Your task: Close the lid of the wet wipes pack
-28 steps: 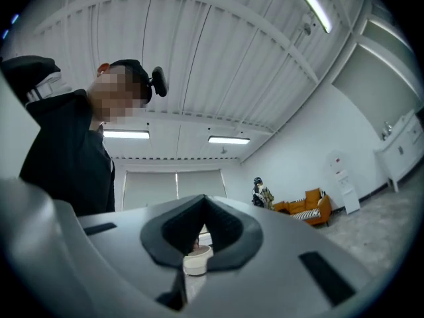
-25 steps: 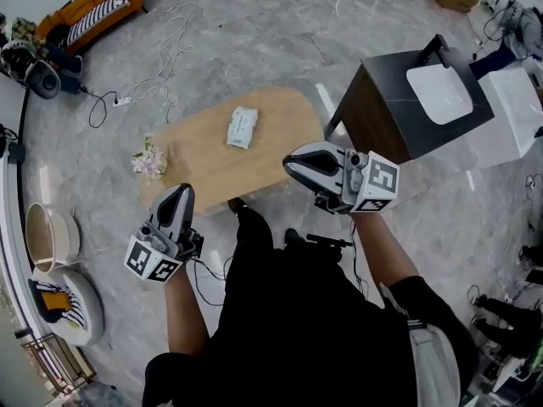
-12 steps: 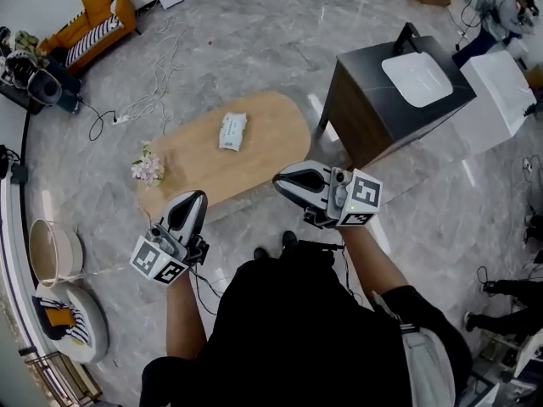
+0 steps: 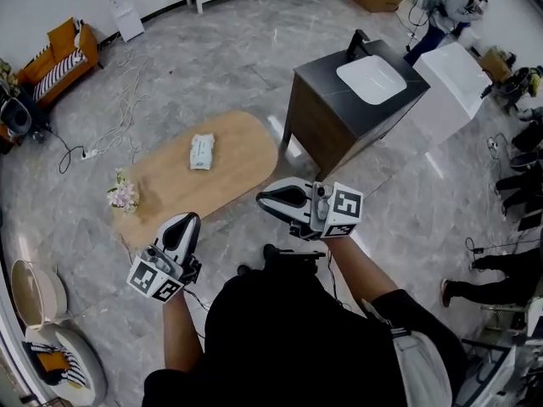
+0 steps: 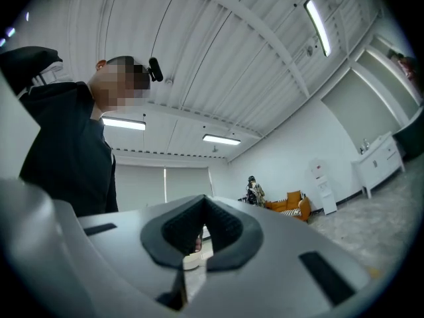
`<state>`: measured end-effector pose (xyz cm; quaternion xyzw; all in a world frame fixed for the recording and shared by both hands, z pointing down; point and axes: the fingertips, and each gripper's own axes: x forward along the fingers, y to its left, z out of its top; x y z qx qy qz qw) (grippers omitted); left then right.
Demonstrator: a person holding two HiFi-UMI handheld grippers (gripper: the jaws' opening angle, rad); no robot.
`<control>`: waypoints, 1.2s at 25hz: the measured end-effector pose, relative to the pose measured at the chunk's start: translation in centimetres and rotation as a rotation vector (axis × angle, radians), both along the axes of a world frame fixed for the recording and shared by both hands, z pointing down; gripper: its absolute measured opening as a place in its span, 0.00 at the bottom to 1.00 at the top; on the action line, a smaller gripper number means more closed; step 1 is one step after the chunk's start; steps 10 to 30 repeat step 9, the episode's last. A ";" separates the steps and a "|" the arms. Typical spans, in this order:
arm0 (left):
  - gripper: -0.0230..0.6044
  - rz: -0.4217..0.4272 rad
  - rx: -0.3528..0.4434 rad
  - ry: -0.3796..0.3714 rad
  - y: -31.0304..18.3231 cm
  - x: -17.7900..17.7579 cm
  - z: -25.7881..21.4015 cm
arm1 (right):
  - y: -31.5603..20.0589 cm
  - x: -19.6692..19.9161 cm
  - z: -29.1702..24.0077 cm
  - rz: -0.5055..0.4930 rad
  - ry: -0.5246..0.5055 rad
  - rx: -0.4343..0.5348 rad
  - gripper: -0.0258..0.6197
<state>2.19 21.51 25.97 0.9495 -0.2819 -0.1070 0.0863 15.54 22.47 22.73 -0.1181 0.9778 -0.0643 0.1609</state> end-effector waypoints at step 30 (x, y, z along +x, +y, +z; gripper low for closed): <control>0.06 0.146 0.019 0.008 1.6 2.1 -0.6 | 2.9 1.4 1.0 0.078 0.012 -0.009 0.05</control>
